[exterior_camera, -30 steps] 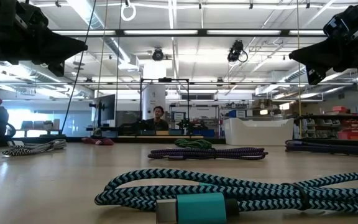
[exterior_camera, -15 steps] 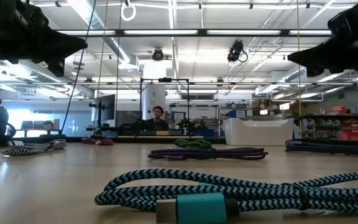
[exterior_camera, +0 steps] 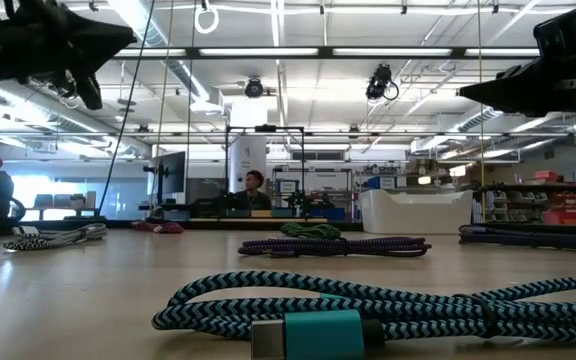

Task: Pick and place USB-C Cables
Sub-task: Put the top pink charger cable into the bin

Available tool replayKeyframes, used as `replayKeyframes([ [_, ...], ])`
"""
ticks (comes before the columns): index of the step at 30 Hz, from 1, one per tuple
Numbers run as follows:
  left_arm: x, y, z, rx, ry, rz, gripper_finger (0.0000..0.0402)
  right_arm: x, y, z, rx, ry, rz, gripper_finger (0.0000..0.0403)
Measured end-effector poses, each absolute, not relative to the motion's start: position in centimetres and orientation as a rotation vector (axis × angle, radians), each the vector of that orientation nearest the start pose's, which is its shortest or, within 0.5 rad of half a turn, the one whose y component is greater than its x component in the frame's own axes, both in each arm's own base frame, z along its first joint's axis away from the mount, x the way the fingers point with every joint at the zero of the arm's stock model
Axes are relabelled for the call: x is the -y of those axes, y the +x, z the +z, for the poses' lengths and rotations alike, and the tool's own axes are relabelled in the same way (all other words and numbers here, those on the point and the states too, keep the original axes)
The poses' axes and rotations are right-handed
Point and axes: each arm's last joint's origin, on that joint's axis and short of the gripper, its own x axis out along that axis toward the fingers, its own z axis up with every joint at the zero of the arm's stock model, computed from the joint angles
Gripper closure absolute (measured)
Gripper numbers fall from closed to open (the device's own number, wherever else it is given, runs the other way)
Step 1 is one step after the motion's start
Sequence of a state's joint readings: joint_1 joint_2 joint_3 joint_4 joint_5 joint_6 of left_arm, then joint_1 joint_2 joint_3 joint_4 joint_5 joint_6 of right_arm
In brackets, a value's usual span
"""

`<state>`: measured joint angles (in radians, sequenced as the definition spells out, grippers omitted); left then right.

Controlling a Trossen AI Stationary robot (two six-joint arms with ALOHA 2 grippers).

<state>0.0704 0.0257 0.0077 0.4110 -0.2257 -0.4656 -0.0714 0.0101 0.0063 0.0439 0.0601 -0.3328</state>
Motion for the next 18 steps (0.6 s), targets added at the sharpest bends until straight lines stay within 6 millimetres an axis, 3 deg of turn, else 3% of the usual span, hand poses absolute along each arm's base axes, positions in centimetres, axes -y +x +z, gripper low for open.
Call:
replayKeyframes([
  [3, -1.5, 9.0, 20.3, 0.482, -0.545, 0.256, 0.0380, 0.9, 9.7, 17.2, 0.043, -0.342, -0.144, 0.0383],
  [8, -1.5, 9.8, 20.8, 0.371, -0.624, 0.270, 0.0397, 0.9, 9.7, 17.9, 0.108, -0.426, -0.165, 0.0383],
  [11, -1.6, 10.8, 22.7, 0.250, -0.614, 0.307, 0.0396, 1.0, 9.5, 18.5, 0.165, -0.417, -0.209, 0.0383],
  [15, -2.0, 13.0, 26.5, 0.108, -0.528, 0.385, 0.0396, 1.5, 8.9, 20.2, 0.320, -0.374, -0.421, 0.0383],
  [18, -3.2, 15.0, 28.5, -0.018, -0.558, 0.571, 0.0396, 1.7, 8.0, 21.7, 0.480, -0.318, -0.538, 0.0383],
])
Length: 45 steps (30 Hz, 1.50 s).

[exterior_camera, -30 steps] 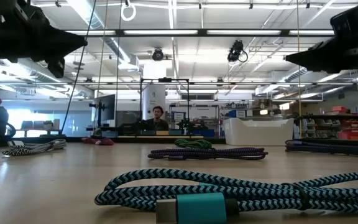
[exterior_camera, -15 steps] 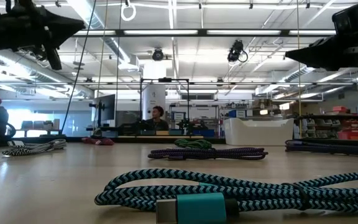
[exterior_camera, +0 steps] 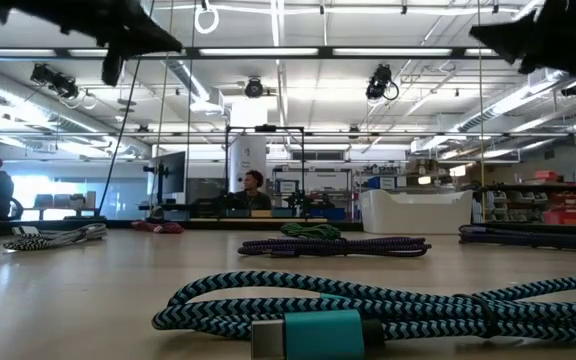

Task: Pick and place USB-C Cables
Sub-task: Put the top pink charger cable into the bin

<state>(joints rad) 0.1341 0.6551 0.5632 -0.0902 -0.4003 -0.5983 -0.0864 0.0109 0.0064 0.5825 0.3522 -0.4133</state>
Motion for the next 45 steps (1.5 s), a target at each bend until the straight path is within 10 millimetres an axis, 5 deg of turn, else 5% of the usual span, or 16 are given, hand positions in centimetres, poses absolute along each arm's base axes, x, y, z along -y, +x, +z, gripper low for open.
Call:
replayKeyframes([
  [6, -7.7, 17.6, 28.6, -0.431, -0.719, 1.033, 0.0384, 1.5, 5.5, 24.3, 0.898, -0.109, -0.527, 0.0383],
  [10, -11.4, 18.6, 27.5, -0.702, -0.861, 1.122, 0.0356, 1.9, 4.0, 25.2, 1.113, 0.333, -0.547, 0.0383],
  [15, -15.6, 19.4, 24.6, -0.881, -0.926, 1.177, 0.0298, 2.5, 5.1, 25.0, 1.036, 0.737, -0.625, 0.0383],
  [21, -19.5, 18.6, 21.1, -0.965, -1.025, 1.323, 0.0204, 2.6, 6.3, 24.3, 0.960, 0.976, -0.528, 0.0383],
  [27, -23.0, 18.1, 18.4, -0.841, -1.144, 1.461, 0.0134, 2.6, 6.2, 24.3, 0.981, 1.020, -0.521, 0.0383],
  [32, -24.5, 18.5, 15.8, -0.761, -1.261, 1.550, 0.0122, 2.5, 6.4, 24.3, 0.951, 0.995, -0.481, 0.0383],
  [39, -25.1, 19.2, 13.0, -0.789, -1.301, 1.587, 0.0160, 2.2, 7.1, 26.9, 0.599, 0.867, -0.458, 0.0397],
  [45, -25.1, 19.7, 12.2, -0.873, -1.207, 1.531, 0.0241, 2.3, 8.6, 29.7, 0.264, 0.690, -0.606, 0.0393],
])
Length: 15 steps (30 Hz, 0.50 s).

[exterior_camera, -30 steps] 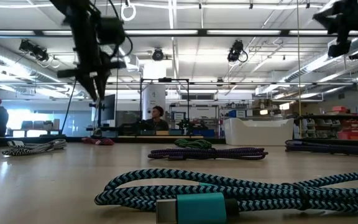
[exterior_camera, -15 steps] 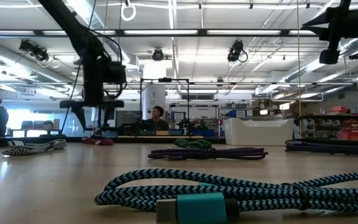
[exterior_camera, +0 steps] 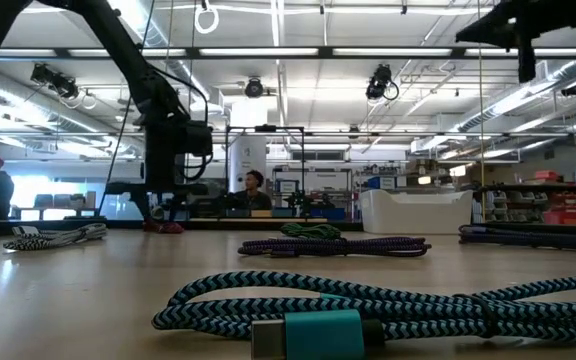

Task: Pick and place USB-C Cables
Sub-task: Put the top pink charger cable into the bin

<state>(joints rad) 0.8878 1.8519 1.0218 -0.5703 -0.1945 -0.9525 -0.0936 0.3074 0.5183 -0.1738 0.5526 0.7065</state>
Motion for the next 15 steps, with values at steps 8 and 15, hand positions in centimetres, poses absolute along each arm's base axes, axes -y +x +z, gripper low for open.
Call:
replayKeyframes([
  [8, -24.2, 21.1, 13.2, -0.978, -0.980, 1.316, 0.0382, 2.8, 12.5, 32.2, 0.061, 0.550, -0.511, 0.0392],
  [15, -21.4, 23.3, 19.8, -0.774, -0.873, 0.899, 0.0381, 4.0, 14.0, 35.6, 0.102, 0.484, -0.521, 0.0394],
])
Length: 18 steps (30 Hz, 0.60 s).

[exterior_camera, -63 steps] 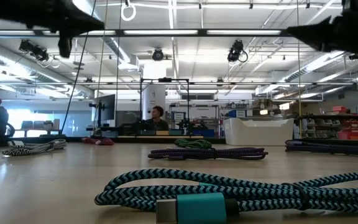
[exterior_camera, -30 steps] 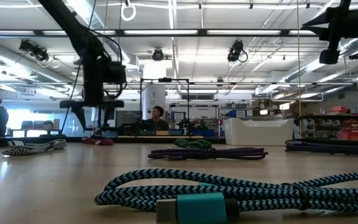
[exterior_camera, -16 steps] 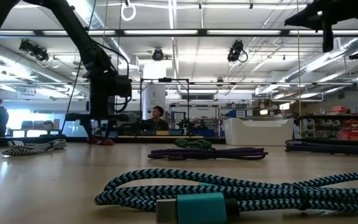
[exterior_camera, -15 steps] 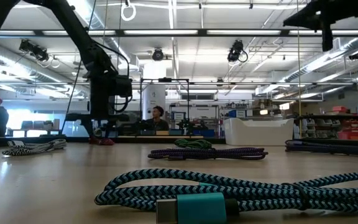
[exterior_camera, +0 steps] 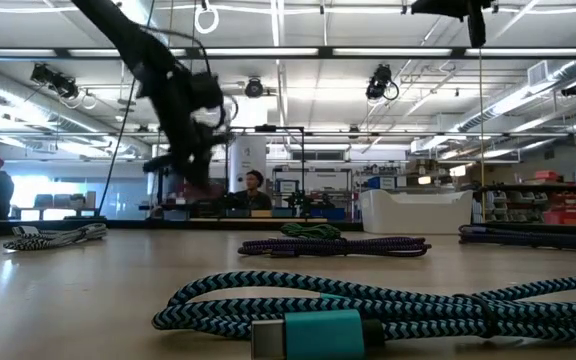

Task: Pick and place USB-C Cables
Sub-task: Put the top pink charger cable into the bin

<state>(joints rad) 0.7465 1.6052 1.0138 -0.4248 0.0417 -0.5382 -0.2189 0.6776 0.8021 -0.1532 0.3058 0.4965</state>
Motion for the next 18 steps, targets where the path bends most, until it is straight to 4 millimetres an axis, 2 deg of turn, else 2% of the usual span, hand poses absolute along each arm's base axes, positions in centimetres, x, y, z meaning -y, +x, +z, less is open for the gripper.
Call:
replayKeyframes([
  [2, -20.3, 23.9, 22.3, -0.667, -0.816, 0.764, 0.0381, 4.6, 14.3, 36.3, 0.090, 0.492, -0.542, 0.0394],
  [6, -17.6, 25.1, 27.7, -0.420, -0.657, 0.473, 0.0381, 6.2, 15.4, 36.8, 0.046, 0.558, -0.476, 0.0384],
  [11, -14.3, 25.7, 32.8, -0.148, -0.473, 0.171, 0.0377, 8.8, 17.8, 36.1, 0.015, 0.606, -0.374, 0.0353],
  [14, -13.0, 25.8, 34.3, -0.055, -0.437, 0.097, 0.0377, 10.3, 19.9, 35.9, 0.067, 0.628, -0.276, 0.0323],
  [18, -12.4, 26.2, 34.9, -0.002, -0.448, 0.060, 0.0381, 11.8, 22.9, 35.5, 0.181, 0.632, -0.187, 0.0274],
])
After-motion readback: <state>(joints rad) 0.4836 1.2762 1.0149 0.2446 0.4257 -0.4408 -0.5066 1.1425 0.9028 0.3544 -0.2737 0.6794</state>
